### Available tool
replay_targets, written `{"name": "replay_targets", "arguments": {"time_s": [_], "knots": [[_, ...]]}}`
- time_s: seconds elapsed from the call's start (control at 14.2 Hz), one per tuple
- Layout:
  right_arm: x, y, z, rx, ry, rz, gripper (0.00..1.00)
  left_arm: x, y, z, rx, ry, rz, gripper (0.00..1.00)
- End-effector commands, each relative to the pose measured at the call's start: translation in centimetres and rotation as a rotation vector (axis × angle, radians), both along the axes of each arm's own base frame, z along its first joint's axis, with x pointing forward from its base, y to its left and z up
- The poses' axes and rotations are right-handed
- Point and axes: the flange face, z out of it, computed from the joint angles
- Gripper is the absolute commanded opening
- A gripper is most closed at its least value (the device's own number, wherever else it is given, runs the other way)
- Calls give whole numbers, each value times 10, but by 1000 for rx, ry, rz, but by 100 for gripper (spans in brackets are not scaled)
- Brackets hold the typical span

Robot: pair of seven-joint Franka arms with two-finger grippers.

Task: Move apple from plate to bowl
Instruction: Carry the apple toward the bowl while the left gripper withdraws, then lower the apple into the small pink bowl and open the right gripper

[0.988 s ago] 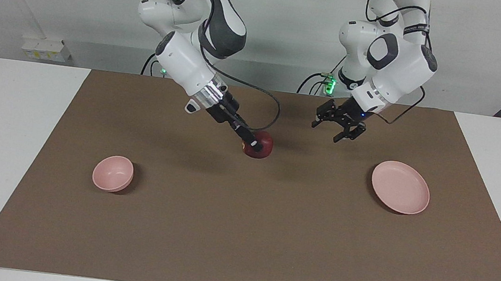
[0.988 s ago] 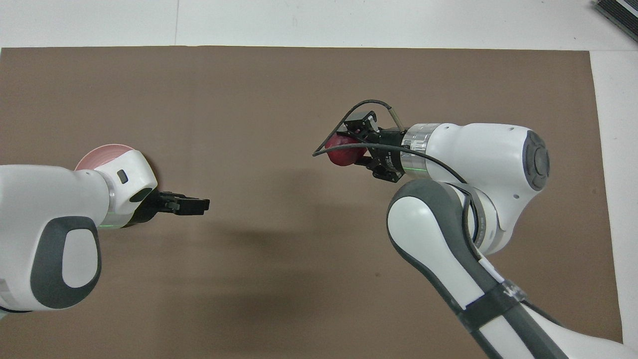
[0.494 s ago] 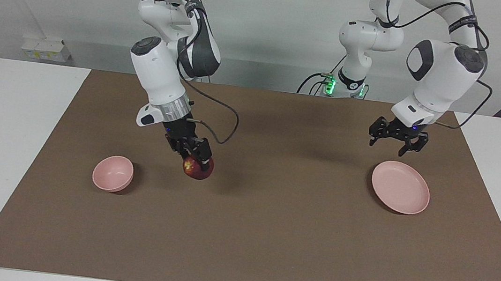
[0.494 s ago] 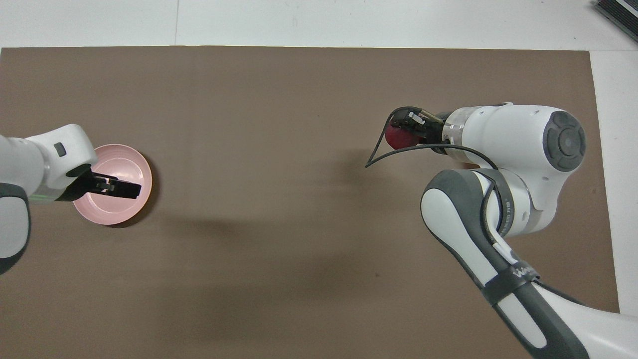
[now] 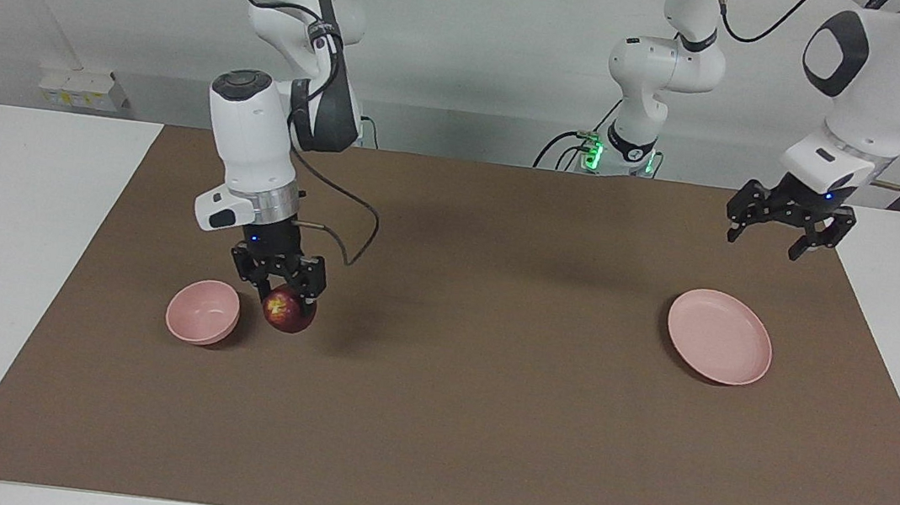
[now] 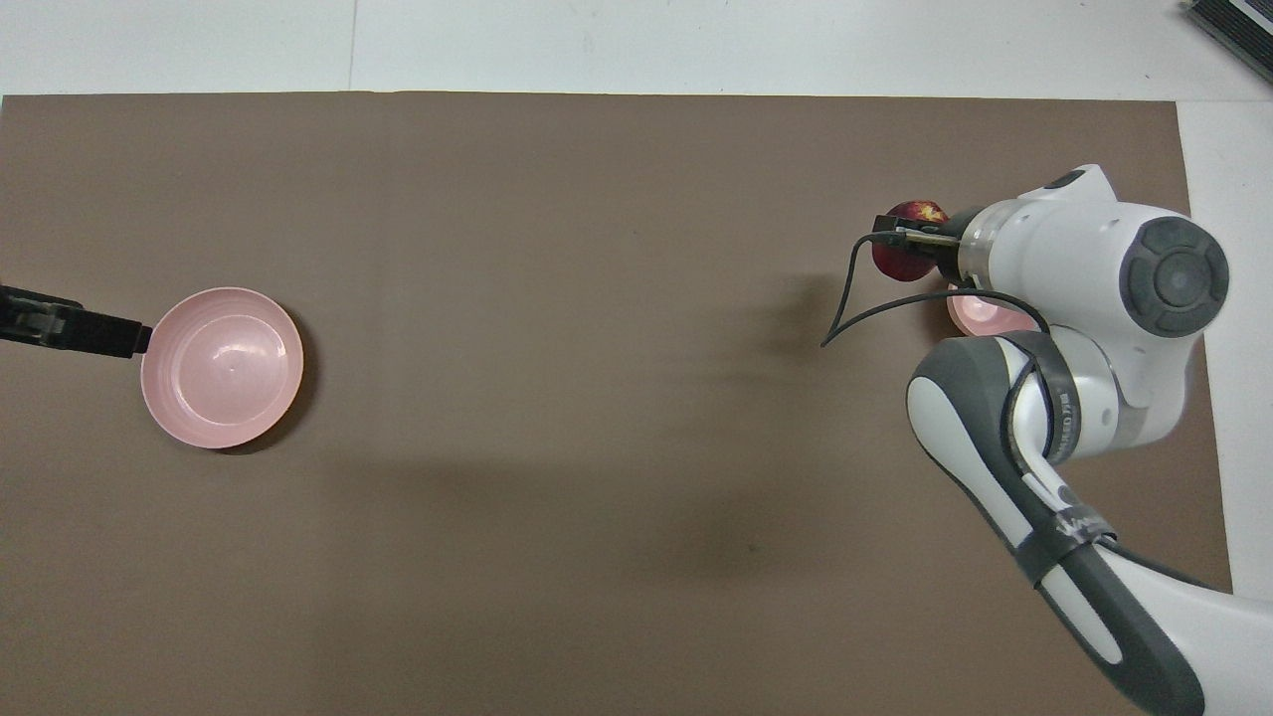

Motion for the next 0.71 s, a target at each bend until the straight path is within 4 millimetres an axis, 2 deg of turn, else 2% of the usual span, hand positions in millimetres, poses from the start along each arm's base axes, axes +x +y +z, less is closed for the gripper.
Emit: {"name": "replay_targets", "arguments": {"time_s": [0.0, 0.14, 0.21, 0.35, 0.64], "knots": [[-8, -34, -8, -58, -38, 59, 0, 5, 3, 28, 28, 44, 7, 100], [-21, -63, -27, -81, -61, 69, 0, 1, 15, 41, 28, 51, 27, 100], [-29, -68, -37, -90, -70, 85, 0, -2, 13, 45, 30, 57, 24, 100], [-45, -87, -44, -100, -79, 69, 0, 3, 14, 43, 45, 76, 27, 100], [-66, -95, -53, -109, -92, 71, 0, 0, 14, 46, 42, 76, 32, 100]]}}
